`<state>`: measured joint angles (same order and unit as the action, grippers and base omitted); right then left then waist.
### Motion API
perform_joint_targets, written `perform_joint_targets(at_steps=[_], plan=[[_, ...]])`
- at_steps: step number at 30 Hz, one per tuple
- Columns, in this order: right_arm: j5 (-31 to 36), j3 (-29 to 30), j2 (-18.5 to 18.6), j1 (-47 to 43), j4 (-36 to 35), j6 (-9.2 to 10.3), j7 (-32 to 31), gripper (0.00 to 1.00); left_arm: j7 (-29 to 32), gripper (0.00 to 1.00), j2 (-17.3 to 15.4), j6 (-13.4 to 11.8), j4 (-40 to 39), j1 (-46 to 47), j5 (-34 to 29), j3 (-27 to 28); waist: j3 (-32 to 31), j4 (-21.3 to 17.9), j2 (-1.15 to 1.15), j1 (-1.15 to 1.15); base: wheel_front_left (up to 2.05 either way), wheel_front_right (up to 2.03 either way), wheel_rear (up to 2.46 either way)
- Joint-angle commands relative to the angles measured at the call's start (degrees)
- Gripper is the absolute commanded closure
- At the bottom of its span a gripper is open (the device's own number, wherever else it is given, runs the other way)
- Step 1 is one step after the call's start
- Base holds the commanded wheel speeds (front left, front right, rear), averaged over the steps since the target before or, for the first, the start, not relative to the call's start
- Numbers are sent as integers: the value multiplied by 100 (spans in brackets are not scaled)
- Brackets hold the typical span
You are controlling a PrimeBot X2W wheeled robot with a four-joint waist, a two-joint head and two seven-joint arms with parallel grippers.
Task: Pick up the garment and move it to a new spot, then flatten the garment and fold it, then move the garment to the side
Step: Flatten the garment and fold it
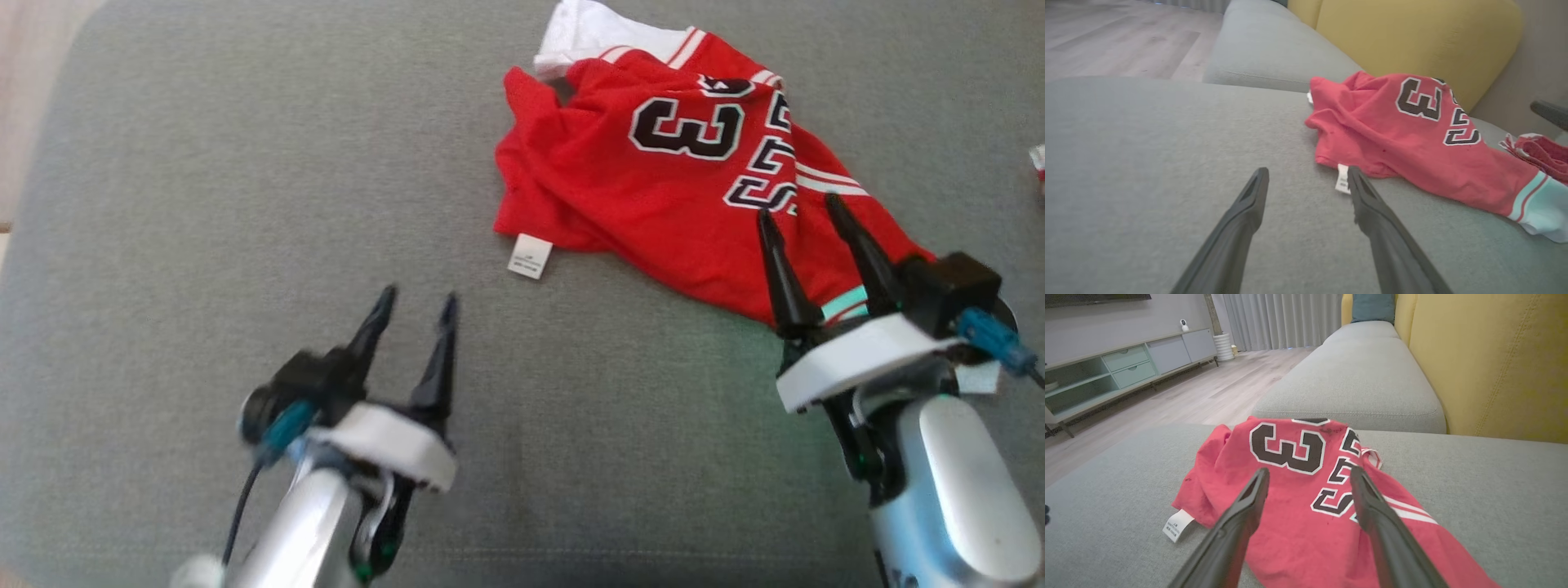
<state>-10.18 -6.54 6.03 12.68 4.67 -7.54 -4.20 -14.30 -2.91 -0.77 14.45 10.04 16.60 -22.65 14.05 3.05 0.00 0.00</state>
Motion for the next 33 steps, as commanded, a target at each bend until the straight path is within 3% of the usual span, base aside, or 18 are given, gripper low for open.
perform_joint_targets(at_steps=[1,9,15,20,21,22,26,33], plan=[[-23,-121,-36,256,-156,5,99,0,-70,0,3,45,7,448,93,9,74,-124,0,0,0,0,0],[2,-109,-196,612,-79,5,364,0,-70,0,3,-18,1153,1474,400,-400,358,-719,0,0,0,0,0],[38,-24,-270,722,-123,5,586,0,-70,0,-6,-183,1913,2059,499,-106,571,-1136,0,0,0,0,0],[21,79,-297,702,-124,5,702,0,-48,0,-32,-60,2549,2296,552,-11,631,-1286,0,0,0,0,0],[14,102,-303,704,-108,5,734,0,-49,69,-31,15,2766,2394,605,2,633,-1311,0,0,0,0,0],[10,117,-305,704,-103,5,752,0,-51,100,-30,41,2833,2440,615,7,632,-1314,0,0,0,0,0],[10,210,-311,651,-115,5,805,0,-65,100,-48,84,2718,2496,601,114,572,-1240,0,0,0,0,0],[-47,389,-313,468,-198,5,828,0,-68,100,-254,-7,1602,1896,379,458,363,-943,0,0,0,0,0]])
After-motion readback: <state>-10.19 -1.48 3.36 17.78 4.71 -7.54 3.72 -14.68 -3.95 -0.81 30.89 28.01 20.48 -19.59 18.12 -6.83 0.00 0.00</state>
